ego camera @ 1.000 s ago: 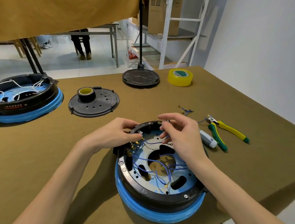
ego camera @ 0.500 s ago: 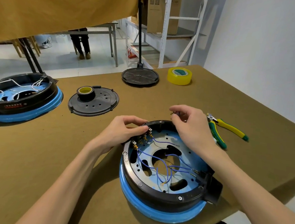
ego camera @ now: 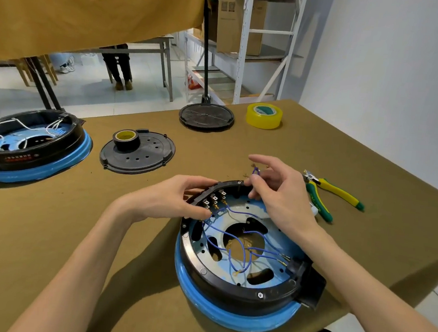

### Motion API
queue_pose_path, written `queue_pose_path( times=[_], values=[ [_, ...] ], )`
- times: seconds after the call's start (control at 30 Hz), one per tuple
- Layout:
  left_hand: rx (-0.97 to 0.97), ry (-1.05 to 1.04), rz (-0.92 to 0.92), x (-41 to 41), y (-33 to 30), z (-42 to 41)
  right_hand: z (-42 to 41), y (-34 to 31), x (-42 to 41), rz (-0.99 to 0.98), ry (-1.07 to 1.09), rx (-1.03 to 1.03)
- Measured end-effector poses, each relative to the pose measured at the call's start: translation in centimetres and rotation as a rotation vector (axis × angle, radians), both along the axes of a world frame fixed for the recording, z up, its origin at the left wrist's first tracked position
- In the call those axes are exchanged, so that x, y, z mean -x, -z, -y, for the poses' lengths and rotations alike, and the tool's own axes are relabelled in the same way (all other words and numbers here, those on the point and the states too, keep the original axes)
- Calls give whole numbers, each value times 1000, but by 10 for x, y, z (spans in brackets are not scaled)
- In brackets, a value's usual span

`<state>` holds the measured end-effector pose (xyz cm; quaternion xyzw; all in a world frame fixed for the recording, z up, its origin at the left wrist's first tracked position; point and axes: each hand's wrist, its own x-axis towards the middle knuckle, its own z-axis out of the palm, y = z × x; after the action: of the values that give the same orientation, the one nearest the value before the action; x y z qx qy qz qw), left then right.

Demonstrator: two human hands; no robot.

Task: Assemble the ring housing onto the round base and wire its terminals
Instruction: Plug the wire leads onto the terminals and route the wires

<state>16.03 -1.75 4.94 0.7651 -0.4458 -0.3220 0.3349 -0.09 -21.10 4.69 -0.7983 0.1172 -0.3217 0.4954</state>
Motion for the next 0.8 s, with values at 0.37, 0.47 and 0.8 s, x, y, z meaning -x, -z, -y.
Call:
queue_pose_path(
  times=[0.37, 0.47, 0.8],
  values=[
    [-30, 27, 121, 9, -10, 5, 2, -2, -4, 1, -134, -402],
    [-38, 27, 132, 9, -9, 7, 2, -6, -3, -74, -233, -463],
    [104, -92, 261, 12, -11, 9, 10, -5, -6, -183, -319, -540]
  ],
)
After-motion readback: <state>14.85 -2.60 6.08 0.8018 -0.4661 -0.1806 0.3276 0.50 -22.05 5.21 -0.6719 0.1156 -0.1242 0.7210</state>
